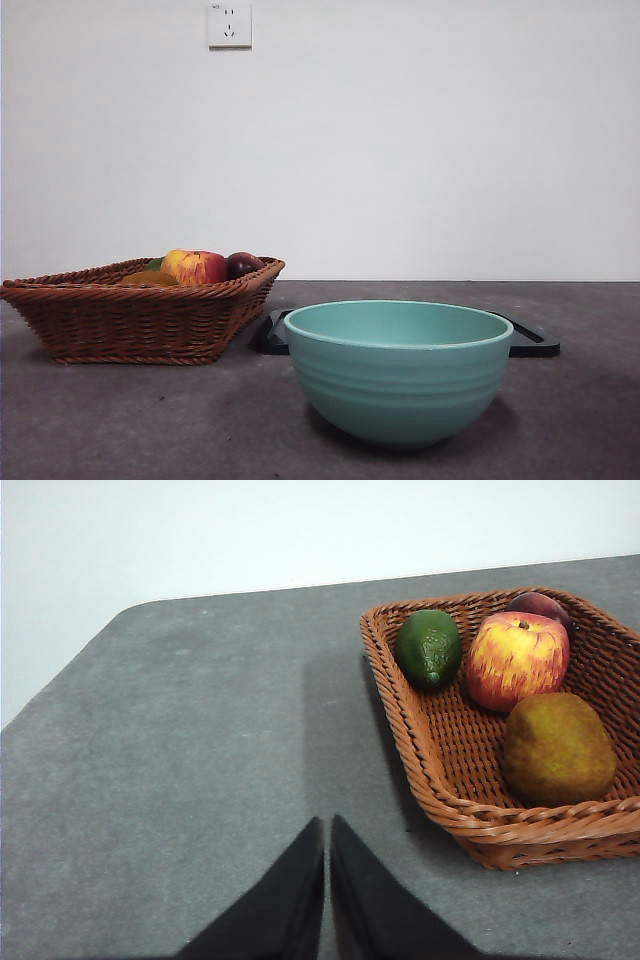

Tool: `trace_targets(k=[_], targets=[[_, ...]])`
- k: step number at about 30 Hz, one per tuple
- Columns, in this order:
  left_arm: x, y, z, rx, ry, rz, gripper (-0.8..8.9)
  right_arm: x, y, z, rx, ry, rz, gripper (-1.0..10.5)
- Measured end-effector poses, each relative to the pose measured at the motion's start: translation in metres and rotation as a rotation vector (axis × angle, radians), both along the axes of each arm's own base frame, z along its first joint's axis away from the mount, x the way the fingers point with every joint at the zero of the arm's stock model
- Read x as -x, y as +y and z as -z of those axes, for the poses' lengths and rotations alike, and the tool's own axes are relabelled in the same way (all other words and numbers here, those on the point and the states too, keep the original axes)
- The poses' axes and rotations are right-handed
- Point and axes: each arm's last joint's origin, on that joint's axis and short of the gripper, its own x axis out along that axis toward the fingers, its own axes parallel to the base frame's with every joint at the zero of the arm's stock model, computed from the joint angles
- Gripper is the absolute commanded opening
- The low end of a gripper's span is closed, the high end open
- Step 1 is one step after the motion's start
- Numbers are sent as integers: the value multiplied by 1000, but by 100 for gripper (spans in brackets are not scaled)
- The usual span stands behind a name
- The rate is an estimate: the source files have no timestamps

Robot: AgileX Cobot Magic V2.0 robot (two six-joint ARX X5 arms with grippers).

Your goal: Pick up the wifruite, put it on the bowl, pick up the plate, put it on desk

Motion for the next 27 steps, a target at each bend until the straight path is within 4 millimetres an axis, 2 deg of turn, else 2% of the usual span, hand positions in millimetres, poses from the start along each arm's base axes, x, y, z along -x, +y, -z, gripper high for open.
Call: trace_targets(k=[3, 27], targets=[[0, 0, 0, 0, 0, 0, 9, 1, 0, 4, -2, 40, 2, 6], [0, 0, 0, 0, 0, 0, 9, 0, 0, 3, -2, 36, 2, 6]])
